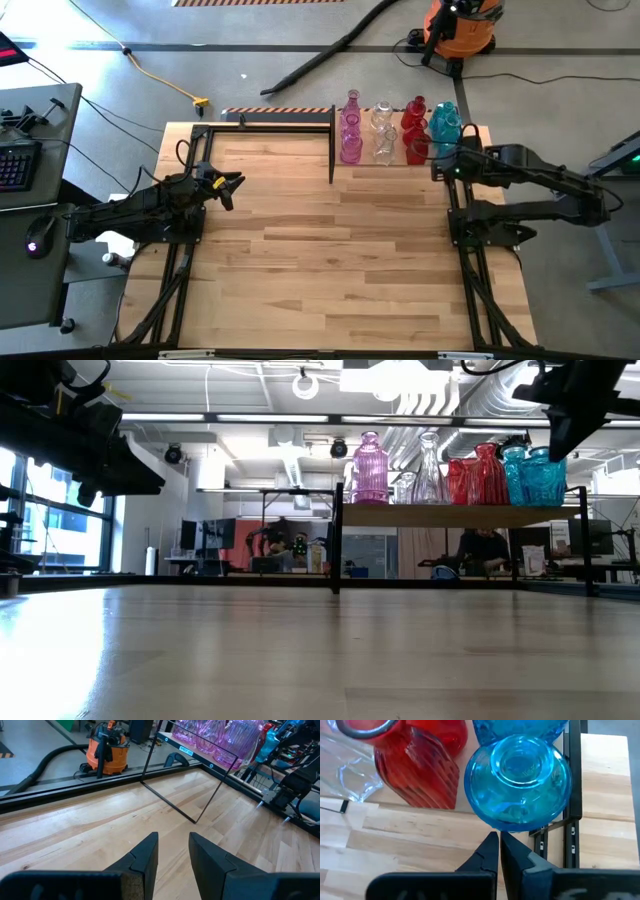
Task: Sort vases onto shelf
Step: Put the blue vase on the shelf aligned with the other blue vase, then return to Home Position
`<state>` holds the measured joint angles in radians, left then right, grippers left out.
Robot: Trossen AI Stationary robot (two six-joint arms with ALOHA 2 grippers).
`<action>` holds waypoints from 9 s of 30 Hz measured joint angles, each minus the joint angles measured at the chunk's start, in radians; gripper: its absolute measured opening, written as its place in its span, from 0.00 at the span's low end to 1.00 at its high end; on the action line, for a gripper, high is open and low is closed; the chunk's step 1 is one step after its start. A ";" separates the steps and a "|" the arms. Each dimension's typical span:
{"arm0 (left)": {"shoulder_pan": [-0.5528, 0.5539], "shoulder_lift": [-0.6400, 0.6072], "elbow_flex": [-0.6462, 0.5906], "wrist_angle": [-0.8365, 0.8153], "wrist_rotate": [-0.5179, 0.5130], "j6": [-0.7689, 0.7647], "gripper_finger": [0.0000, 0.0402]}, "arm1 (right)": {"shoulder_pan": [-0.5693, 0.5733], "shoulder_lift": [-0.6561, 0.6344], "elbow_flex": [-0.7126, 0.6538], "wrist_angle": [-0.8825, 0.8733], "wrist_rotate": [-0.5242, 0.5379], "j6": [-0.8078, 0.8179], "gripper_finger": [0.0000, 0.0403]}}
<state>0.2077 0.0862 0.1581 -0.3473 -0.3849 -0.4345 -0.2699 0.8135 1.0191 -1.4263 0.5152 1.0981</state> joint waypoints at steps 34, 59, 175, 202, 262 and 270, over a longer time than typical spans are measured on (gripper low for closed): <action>0.000 0.000 0.000 0.000 0.000 0.000 0.25 | -0.118 0.049 0.000 0.154 -0.042 -0.094 0.00; 0.000 0.000 0.000 0.000 0.000 0.000 0.25 | -0.118 -0.065 0.001 0.313 -0.268 -0.227 0.00; 0.000 -0.001 0.000 0.000 -0.017 0.002 0.25 | -0.116 -0.754 -1.008 1.484 -0.863 -0.670 0.00; 0.000 -0.082 0.000 0.019 0.162 0.506 0.25 | -0.116 -0.754 -1.008 1.484 -0.862 -0.670 0.00; 0.000 -0.082 0.000 -0.059 0.244 0.508 0.25 | -0.116 -0.754 -1.008 1.484 -0.862 -0.671 0.00; 0.000 -0.082 0.000 -0.059 0.244 0.508 0.25 | -0.116 -0.754 -1.008 1.484 -0.862 -0.671 0.00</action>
<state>0.2081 0.0044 0.1581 -0.4065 -0.1406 0.0731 -0.3859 0.0593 0.0113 0.0574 -0.3470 0.4276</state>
